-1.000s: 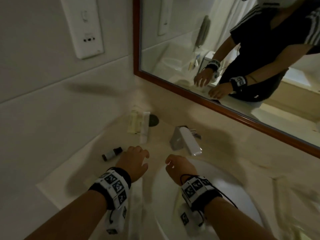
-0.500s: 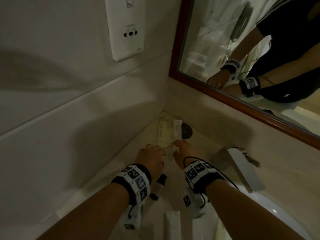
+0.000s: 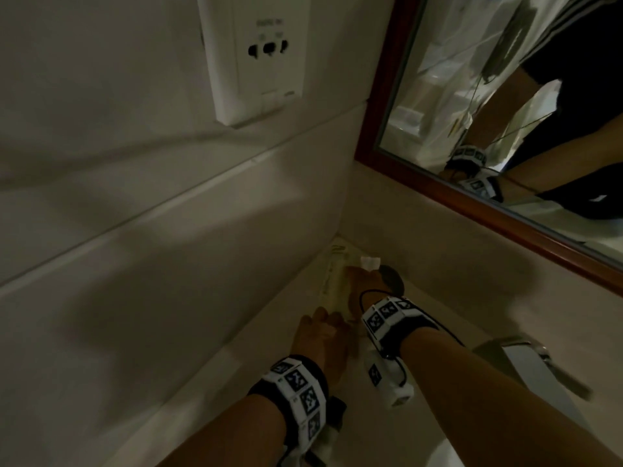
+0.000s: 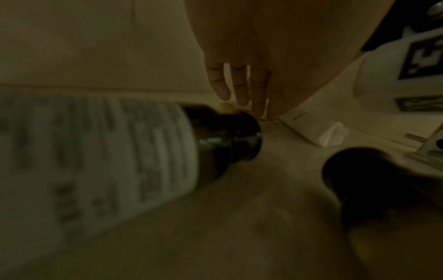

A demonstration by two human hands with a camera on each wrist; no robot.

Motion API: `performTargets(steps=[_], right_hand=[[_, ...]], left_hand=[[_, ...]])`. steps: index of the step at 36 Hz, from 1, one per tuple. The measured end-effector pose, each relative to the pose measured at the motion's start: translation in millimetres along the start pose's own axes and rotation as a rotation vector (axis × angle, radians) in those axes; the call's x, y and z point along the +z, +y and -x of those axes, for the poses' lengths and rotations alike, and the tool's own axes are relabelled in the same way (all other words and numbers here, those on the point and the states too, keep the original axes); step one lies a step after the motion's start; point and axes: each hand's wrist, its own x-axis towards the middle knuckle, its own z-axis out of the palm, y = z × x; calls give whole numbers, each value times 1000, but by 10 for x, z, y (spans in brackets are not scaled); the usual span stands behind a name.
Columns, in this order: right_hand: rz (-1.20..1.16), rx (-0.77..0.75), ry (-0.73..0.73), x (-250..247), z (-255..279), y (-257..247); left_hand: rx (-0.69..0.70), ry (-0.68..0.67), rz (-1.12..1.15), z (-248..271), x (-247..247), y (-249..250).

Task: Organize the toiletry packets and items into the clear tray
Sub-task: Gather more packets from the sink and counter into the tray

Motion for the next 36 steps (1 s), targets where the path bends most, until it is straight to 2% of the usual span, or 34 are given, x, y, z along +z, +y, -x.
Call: performTargets(steps=[3,6,8,13,21,26,29,33,36], right_hand=[[97,-32,-28,7,-51,-1],[143,-55,-36,28,-50,2],[136,-69,-39,50,-42,22],[66,-32,-69,91,-72,43],[-110,-15,-89,128,96,34],[-218,-51,37,123,365,86],[-238,-41,73,111,571,99],[-292,13,55,41,846,109],[-401,93,150,72,1039,148]], left_hand=[[-56,47,15,-71,-22,-68],[-95,-21,64,-109,-79,-112],[-99,6,155,-133,-68,-138],[-142,-46,248,-192,-115,-150],[-212,94,323,-145,-12,-221],[-235,169,340,46,-104,-286],[-217,228,436,201,-174,-304],[-215,333,680,382,-284,-276],[-223,372,714,541,-384,-218]])
